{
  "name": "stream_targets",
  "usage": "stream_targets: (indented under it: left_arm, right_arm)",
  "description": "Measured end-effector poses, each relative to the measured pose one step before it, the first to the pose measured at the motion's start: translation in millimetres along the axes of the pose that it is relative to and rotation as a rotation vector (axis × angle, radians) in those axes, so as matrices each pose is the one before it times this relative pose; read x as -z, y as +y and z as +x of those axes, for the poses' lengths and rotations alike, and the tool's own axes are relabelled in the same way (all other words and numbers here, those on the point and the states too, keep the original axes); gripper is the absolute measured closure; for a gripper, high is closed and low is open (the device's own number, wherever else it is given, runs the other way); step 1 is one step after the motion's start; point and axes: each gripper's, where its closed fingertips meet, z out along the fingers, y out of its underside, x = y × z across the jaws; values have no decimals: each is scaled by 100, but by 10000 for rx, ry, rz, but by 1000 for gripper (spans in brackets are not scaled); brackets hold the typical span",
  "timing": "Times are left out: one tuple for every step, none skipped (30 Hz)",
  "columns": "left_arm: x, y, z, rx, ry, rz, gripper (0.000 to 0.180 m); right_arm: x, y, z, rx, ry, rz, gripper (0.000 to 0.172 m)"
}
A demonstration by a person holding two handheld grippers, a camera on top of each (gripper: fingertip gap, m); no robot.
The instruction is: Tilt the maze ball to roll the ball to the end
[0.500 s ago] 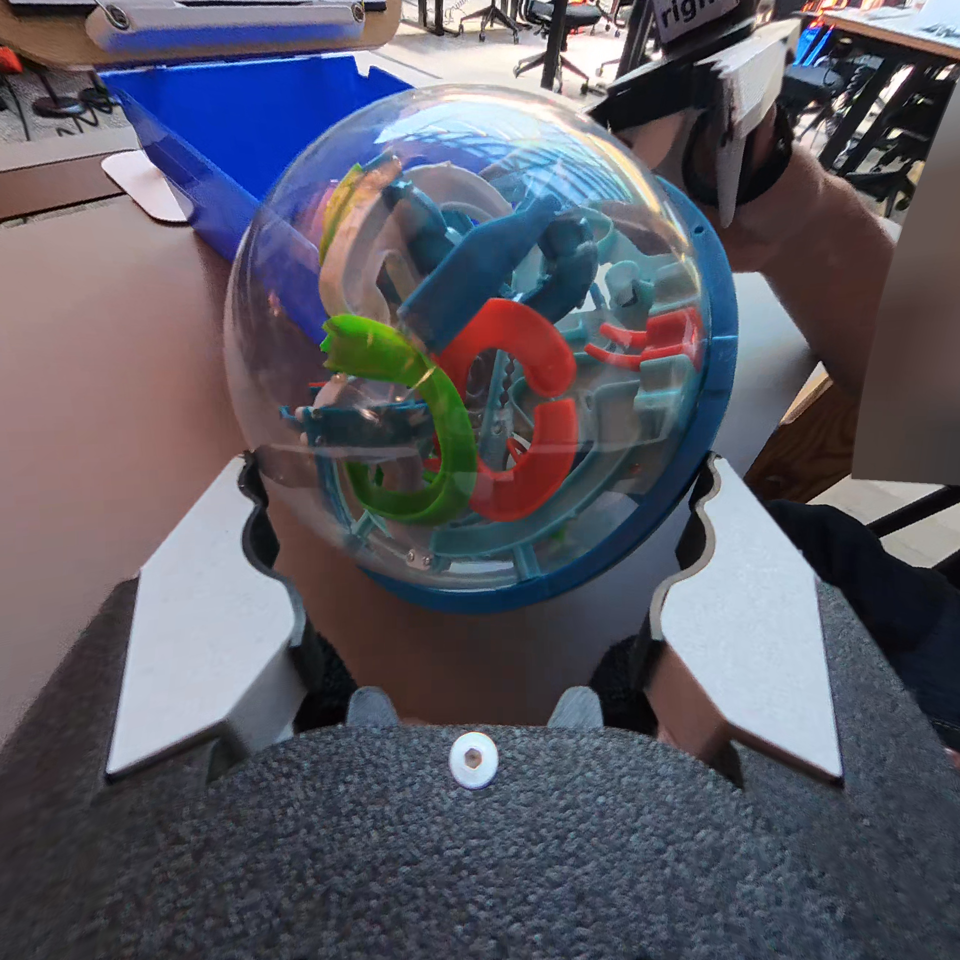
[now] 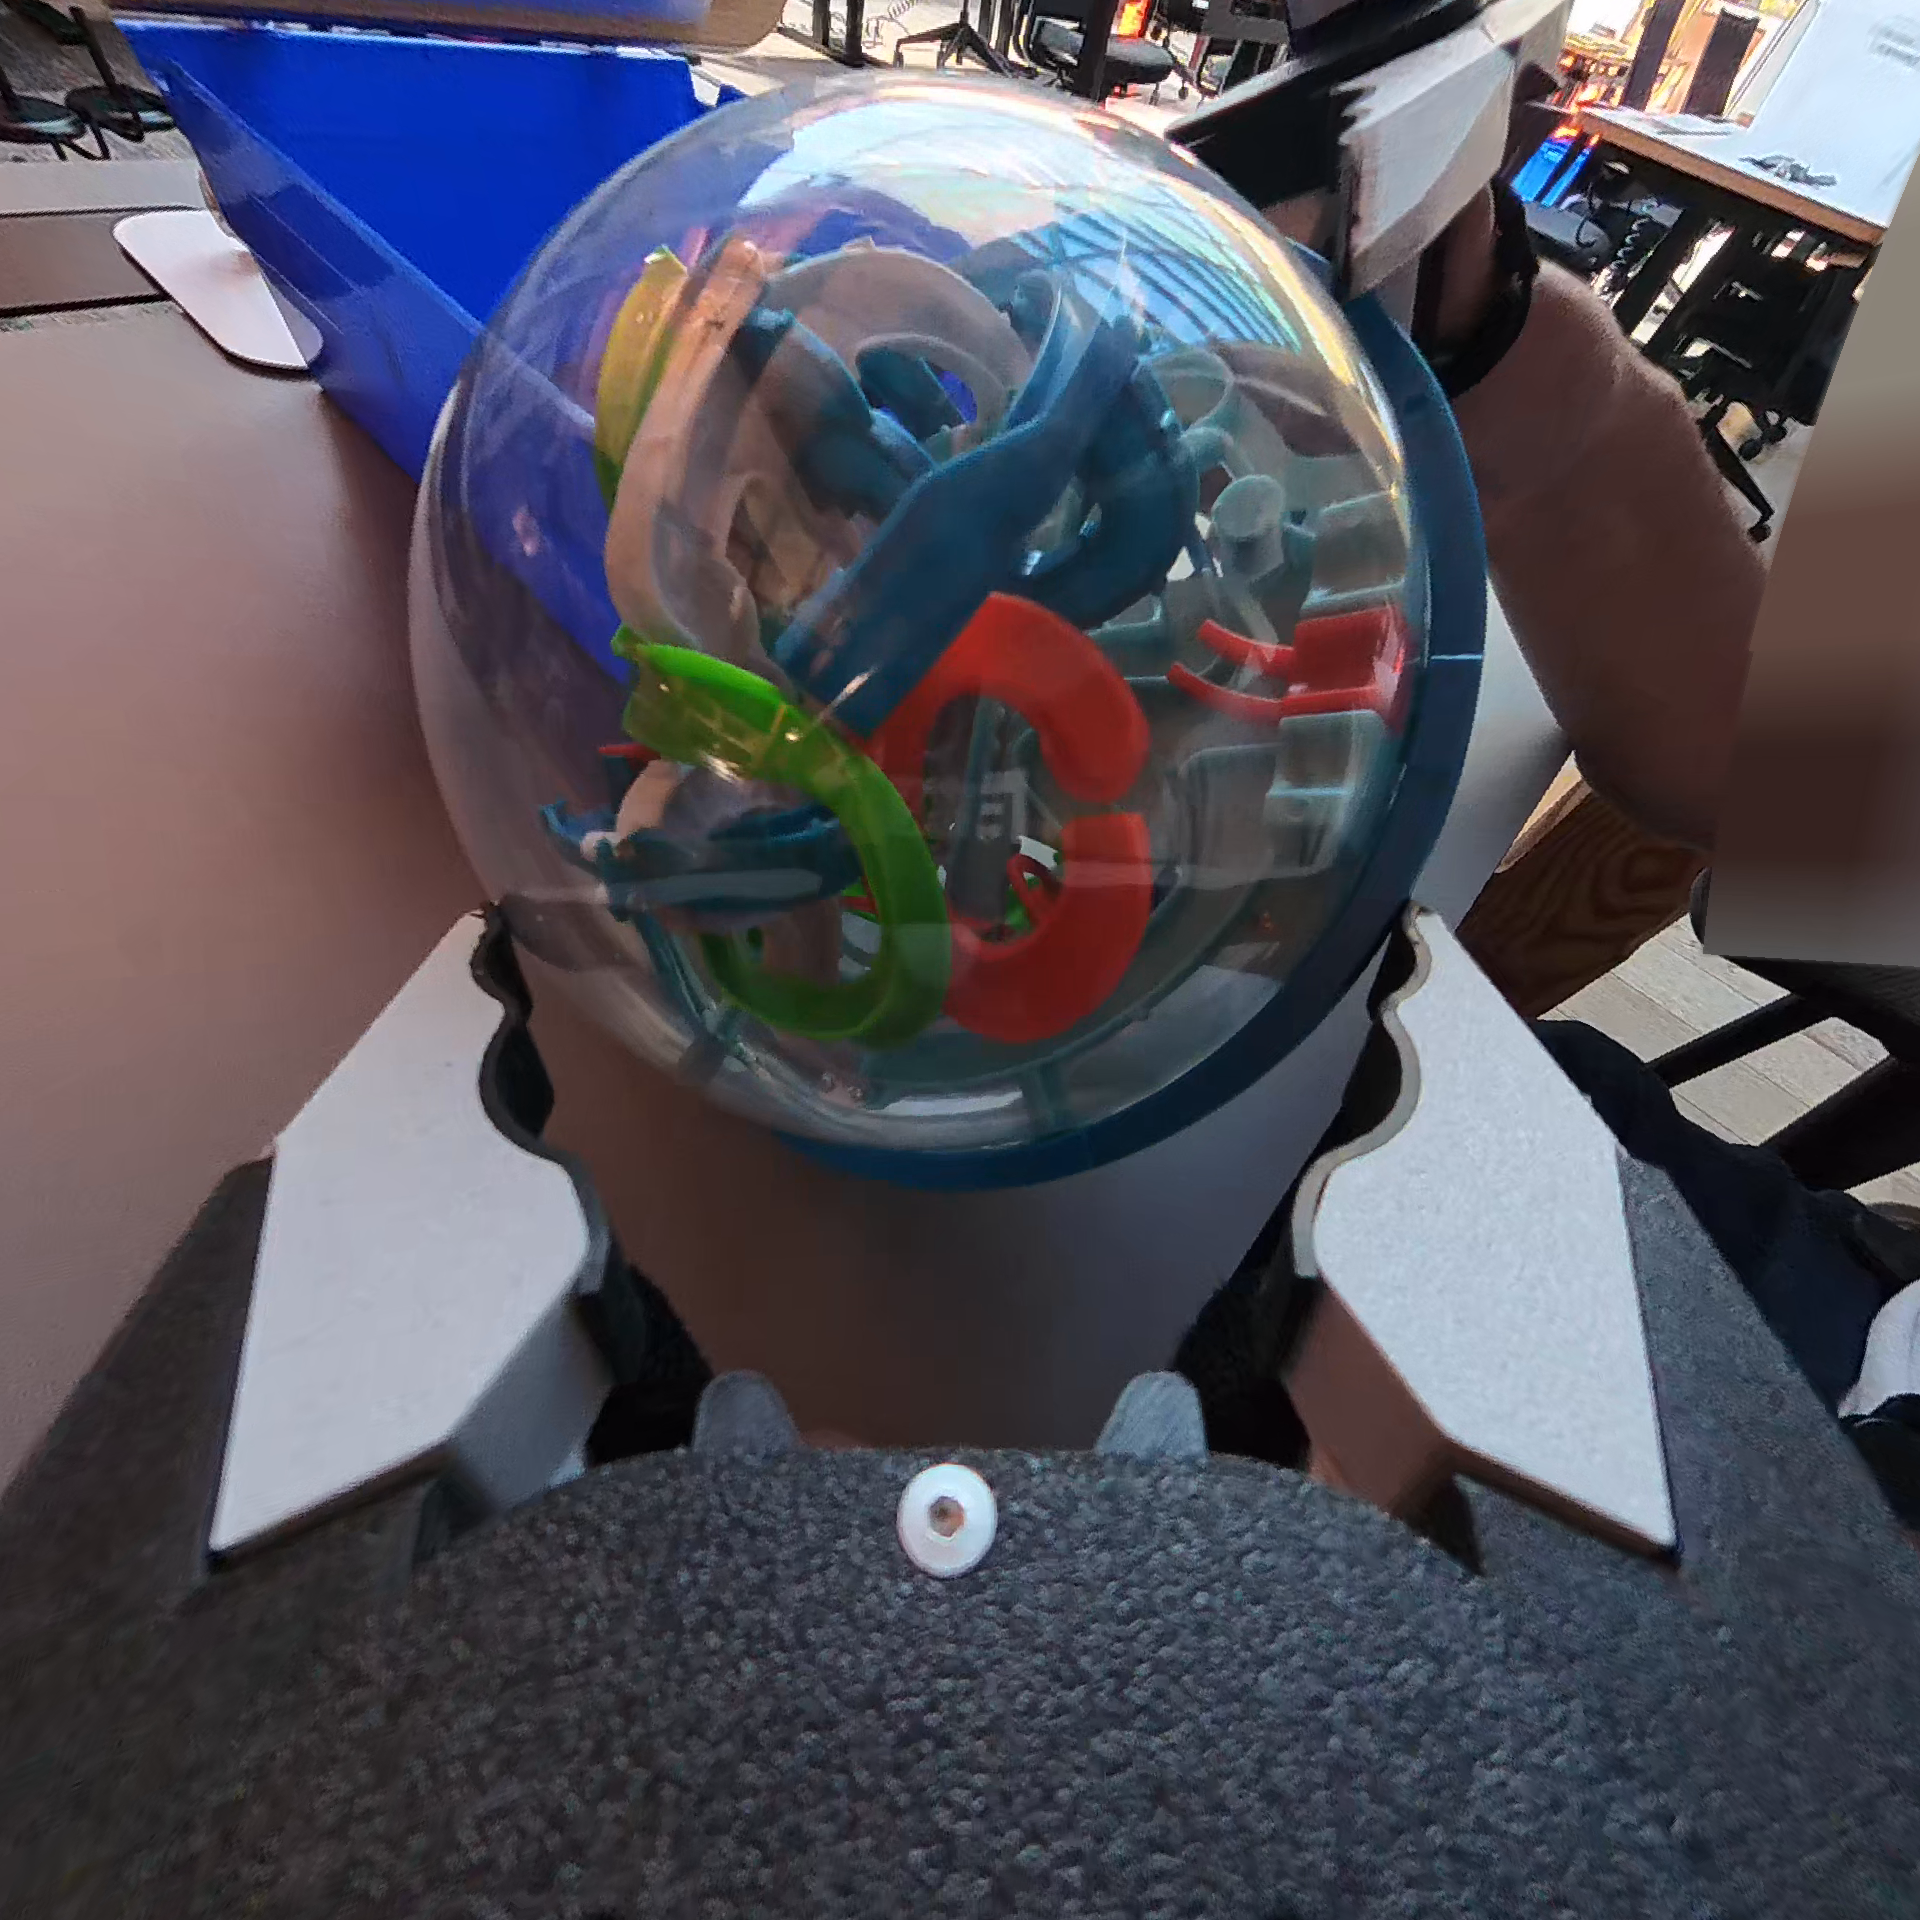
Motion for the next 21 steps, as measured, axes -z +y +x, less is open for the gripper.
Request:
stream_targets:
  left_arm:
    - [152, 46, -107, -40, 22, -85, 27]
    - [230, -125, -208, -109, -42, -23, 28]
    - [287, -290, -311, -156, -117, 4, 27]
    - [273, -387, -246, -156, -66, -21, 26]
    - [262, -570, -122, -140, 17, 24, 25]
    - [251, -709, -48, -130, 63, 69, 25]
    - [223, -730, 32, -113, 102, 51, 24]
    - [133, -595, 143, -117, 151, -38, 22]
    - [23, -461, 153, -161, 116, -114, 21]
    - [-93, -343, 79, -194, 32, -144, 21]
    - [-249, -173, 138, -206, 27, -206, 21]
    - [-328, 3, -40, -202, -118, -257, 21]
    - [-359, 197, -246, -219, -262, -283, 21]
    - [-280, 132, -182, -127, -203, -156, 21]
    - [-53, -119, -28, 44, -33, 67, 21]
    - [0, -6, -48, 47, -12, 40, 21]
    - [62, 43, -65, 70, -20, 36, 21]
    - [90, 56, -112, 122, -22, 26, 22]
    - [81, 58, -150, 158, -4, 61, 22]
    - [90, 35, -152, 176, 20, 112, 22]
    - [96, 71, -108, 173, 46, 126, 22]
  right_arm:
    - [-175, -73, 28, -88, -5, -22, 50]
    - [-198, -117, -3, -31, 16, 28, 50]
    - [-208, -73, 16, -56, 53, 7, 49]
    - [-180, -33, 37, -115, 49, -25, 49]
    - [-164, -31, 6, -74, 27, -40, 50]
    - [-179, -46, -28, 7, 9, -39, 50]
    - [-156, -47, -56, 31, 17, -44, 50]
    - [-157, -58, -70, 32, 27, -52, 50]
    - [-161, -72, -71, 28, 36, -57, 50]
    - [-193, -79, -68, 25, 37, -52, 50]
    - [-203, -96, -73, 22, 32, -45, 50]
    - [-195, -84, -52, 10, 24, -45, 50]
    - [-168, -60, 3, -35, 44, -58, 49]
    - [-114, -74, 68, -67, 58, -49, 48]
    - [-36, -37, 130, -9, 57, -30, 47]
    - [28, 9, 43, -9, -41, -4, 47]
    - [101, -6, -67, 29, -124, 72, 47]
    - [243, -13, -172, 86, -151, 170, 47]
    - [400, 58, -66, 32, -54, 255, 46]
    - [549, 144, -36, 32, 11, 279, 43]
    - [665, 251, -46, 146, 39, 320, 41]
